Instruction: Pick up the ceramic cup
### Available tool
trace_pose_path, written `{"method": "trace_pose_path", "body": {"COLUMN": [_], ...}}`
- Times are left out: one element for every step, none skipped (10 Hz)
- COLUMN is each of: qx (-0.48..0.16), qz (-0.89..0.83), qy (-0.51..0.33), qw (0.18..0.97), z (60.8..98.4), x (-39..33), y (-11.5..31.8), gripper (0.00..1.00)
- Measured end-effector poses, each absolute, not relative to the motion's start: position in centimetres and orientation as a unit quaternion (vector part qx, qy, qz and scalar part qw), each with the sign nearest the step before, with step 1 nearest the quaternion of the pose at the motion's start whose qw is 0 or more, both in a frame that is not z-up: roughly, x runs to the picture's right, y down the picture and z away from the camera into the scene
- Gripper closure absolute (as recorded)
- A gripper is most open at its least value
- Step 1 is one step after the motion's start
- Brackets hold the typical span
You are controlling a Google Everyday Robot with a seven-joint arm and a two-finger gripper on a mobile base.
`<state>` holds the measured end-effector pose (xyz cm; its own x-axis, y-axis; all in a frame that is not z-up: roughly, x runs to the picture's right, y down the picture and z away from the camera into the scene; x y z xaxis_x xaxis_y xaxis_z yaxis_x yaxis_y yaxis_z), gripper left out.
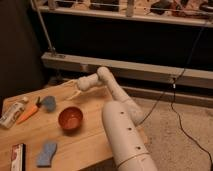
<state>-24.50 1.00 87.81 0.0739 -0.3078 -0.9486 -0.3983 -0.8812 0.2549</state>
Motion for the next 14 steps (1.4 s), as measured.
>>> {"method": "trace_pose_path", "body": {"qx": [-0.732, -0.732, -0.733, -0.734, -0.735, -0.737, -0.737, -0.737, -0.738, -0.737, -0.738, -0.738, -0.738, -0.738], "qz": [0.634, 0.633, 0.631, 0.629, 0.626, 0.623, 0.621, 0.619, 0.618, 0.617, 0.616, 0.613, 0.612, 0.611], "qy": [0.245, 0.247, 0.25, 0.252, 0.254, 0.257, 0.259, 0.261, 0.263, 0.265, 0.267, 0.271, 0.274, 0.277], "qw": [0.04, 0.045, 0.048, 0.051, 0.055, 0.059, 0.062, 0.065, 0.068, 0.071, 0.074, 0.076, 0.077, 0.078], "z": [87.8, 87.7, 87.7, 87.6, 87.4, 87.3, 87.2, 87.1, 87.0, 87.0, 86.9, 86.9, 86.9, 87.0], "x": [-25.0, -25.4, -25.9, -26.3, -26.9, -27.4, -27.8, -28.2, -28.5, -28.8, -29.2, -29.6, -29.9, -30.1], "y": [1.0, 1.0, 1.0, 1.0, 1.1, 1.2, 1.3, 1.5, 1.5, 1.6, 1.8, 2.2, 2.4, 2.7], "gripper": [0.35, 0.35, 0.35, 0.35, 0.35, 0.35, 0.35, 0.35, 0.35, 0.35, 0.35, 0.35, 0.35, 0.35]}}
